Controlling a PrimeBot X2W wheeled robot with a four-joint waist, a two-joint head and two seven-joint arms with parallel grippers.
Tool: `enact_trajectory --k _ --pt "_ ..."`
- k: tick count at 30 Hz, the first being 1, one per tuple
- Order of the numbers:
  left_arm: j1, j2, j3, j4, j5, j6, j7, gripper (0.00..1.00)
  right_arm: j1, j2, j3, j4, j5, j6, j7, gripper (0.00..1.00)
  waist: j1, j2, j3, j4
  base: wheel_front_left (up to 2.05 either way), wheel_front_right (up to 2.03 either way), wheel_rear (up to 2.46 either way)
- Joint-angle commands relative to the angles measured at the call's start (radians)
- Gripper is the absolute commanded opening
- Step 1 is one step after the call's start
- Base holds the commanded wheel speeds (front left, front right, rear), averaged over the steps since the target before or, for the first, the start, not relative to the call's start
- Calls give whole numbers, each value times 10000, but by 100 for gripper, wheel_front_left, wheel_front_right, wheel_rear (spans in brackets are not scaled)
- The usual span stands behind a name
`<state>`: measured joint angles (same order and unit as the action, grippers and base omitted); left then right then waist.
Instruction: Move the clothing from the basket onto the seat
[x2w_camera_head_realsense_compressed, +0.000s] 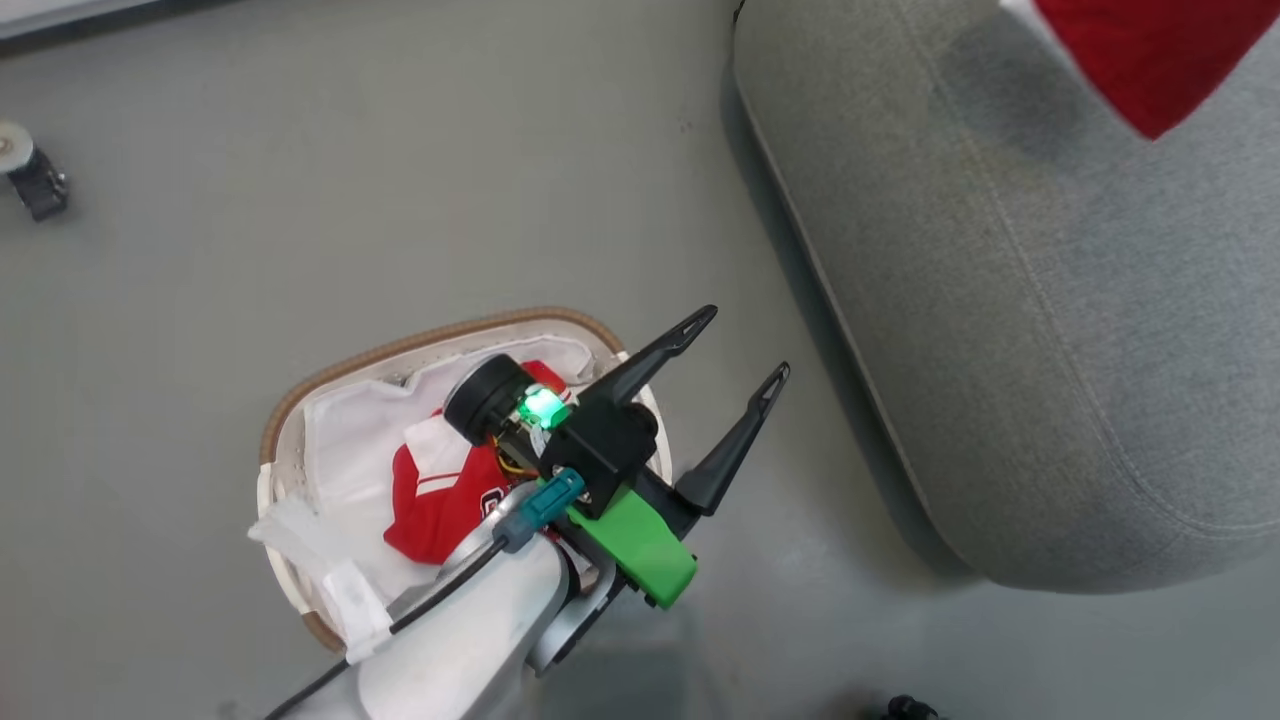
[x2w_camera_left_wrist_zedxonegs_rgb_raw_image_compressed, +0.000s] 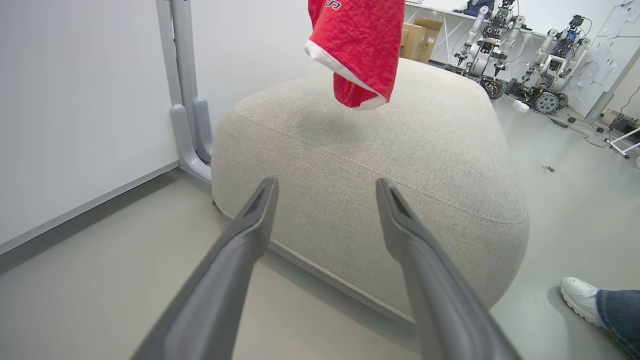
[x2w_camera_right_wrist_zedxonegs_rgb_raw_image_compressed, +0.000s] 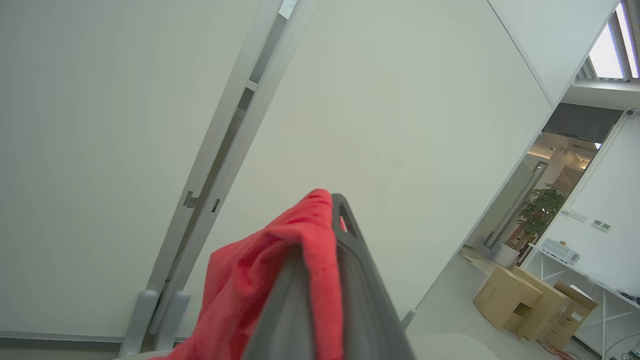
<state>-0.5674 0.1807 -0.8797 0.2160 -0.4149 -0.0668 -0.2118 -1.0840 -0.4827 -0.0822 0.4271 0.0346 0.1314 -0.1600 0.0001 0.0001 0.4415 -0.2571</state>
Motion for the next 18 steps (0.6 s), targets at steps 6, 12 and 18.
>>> enact_trajectory --k 6,12,18 --pt "-592 435 8 -698 367 194 418 100 -1214 -1160 -891 630 -78 -12 439 0 -1 -1 1567 904 0 0 0" --pt "-891 503 48 -1174 530 390 682 100 -933 -1325 -1541 1630 -152 -12 189 0 -1 -1 2370 1158 0 0 0" --pt "-964 685 57 -1344 615 484 814 100 -192 -436 -1747 3053 -595 -14 -644 0 -1 -1 2825 1156 0 0 0"
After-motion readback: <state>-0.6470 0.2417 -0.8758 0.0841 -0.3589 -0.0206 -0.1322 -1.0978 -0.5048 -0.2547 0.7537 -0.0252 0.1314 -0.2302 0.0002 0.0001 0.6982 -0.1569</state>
